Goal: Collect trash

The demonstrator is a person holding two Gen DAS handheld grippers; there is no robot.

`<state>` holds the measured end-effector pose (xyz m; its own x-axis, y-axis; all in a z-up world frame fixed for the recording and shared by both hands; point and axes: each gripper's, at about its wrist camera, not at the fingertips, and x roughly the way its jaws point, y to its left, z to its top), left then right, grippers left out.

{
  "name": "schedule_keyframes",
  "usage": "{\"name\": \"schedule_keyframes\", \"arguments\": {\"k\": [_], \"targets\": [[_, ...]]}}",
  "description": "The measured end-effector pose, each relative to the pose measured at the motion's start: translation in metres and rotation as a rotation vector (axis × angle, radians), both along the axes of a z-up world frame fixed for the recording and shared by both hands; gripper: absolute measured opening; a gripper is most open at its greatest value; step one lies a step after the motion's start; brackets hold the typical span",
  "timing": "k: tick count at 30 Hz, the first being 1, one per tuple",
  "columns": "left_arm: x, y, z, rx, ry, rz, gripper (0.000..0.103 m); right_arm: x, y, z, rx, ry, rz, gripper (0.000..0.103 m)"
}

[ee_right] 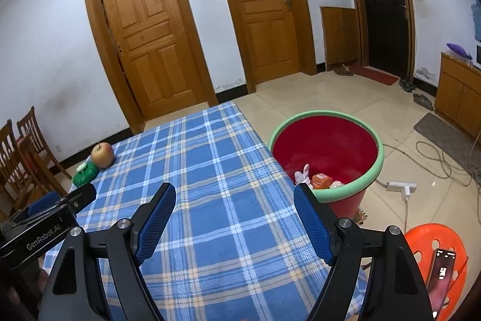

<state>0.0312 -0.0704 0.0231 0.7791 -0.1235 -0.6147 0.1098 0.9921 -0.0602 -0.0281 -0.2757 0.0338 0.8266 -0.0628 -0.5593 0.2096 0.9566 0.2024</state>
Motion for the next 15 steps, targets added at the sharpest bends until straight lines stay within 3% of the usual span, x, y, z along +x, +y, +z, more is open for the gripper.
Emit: {"name": "schedule_keyframes", "arguments": {"k": [15], "targets": [[0.001, 0.01, -0.02, -0.017, 0.037, 0.039, 0.086, 0.0, 0.007, -0.013, -0.016, 0.034, 0.01, 0.082]]}}
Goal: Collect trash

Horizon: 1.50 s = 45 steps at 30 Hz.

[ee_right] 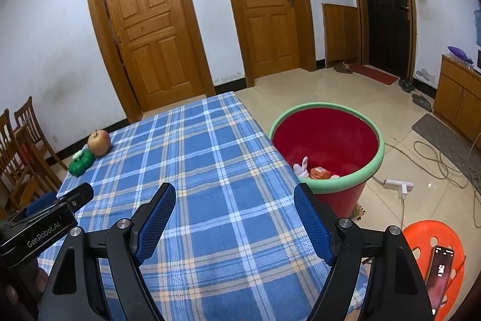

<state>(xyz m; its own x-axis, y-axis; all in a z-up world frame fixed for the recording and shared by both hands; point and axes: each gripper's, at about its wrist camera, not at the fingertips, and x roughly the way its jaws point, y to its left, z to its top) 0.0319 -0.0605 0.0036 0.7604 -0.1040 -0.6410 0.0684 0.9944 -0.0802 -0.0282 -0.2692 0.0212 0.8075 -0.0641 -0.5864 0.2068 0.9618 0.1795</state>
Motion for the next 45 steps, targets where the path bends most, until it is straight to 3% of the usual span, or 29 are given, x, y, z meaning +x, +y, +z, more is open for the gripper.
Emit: {"name": "schedule_keyframes", "arguments": {"k": [45], "targets": [[-0.0031, 0.0063, -0.0046, -0.004, 0.016, 0.007, 0.086, 0.0029, 0.0034, -0.0098, 0.014, 0.03, 0.011, 0.082]]}}
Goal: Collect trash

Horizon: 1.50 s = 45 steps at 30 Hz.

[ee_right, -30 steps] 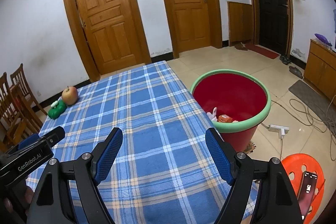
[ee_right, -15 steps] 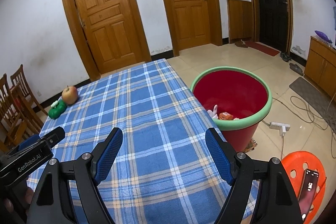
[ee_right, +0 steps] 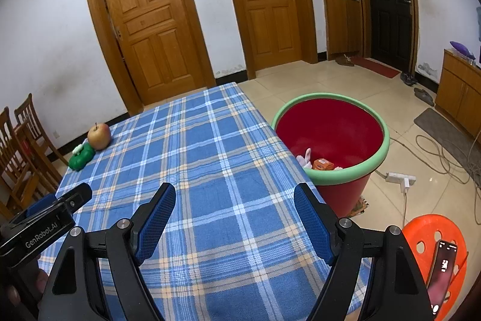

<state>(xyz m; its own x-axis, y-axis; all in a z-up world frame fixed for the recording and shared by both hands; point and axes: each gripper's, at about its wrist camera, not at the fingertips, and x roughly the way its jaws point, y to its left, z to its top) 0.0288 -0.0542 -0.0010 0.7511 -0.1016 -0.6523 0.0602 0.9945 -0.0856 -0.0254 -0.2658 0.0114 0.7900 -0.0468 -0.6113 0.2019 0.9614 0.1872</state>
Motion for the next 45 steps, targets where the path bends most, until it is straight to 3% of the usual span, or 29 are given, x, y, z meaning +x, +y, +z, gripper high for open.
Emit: {"name": "schedule_keyframes", "arguments": {"k": [45], "targets": [[0.0001, -0.0003, 0.0, 0.001, 0.003, -0.001, 0.086, 0.0005, 0.0004, -0.0019, 0.011, 0.008, 0.003, 0.082]]}}
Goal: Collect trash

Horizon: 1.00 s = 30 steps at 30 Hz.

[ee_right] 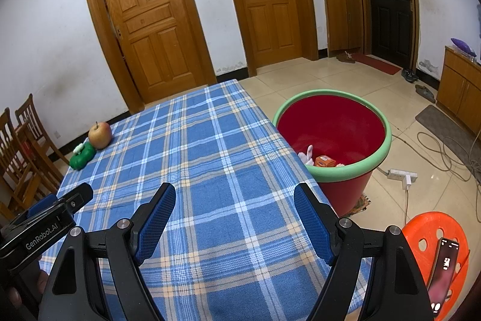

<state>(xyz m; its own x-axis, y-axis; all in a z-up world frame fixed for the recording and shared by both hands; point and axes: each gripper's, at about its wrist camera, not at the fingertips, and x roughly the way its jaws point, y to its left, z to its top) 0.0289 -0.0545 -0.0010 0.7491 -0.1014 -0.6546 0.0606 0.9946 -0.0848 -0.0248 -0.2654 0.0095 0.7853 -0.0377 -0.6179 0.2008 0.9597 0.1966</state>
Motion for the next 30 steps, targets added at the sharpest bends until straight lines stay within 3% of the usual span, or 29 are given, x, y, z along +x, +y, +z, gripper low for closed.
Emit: {"name": "schedule_keyframes", "arguments": {"k": [30], "targets": [[-0.0043, -0.0008, 0.0054, -0.002, -0.013, -0.006, 0.086, -0.0004, 0.0005, 0.0047, 0.0, -0.01, -0.003, 0.082]]}}
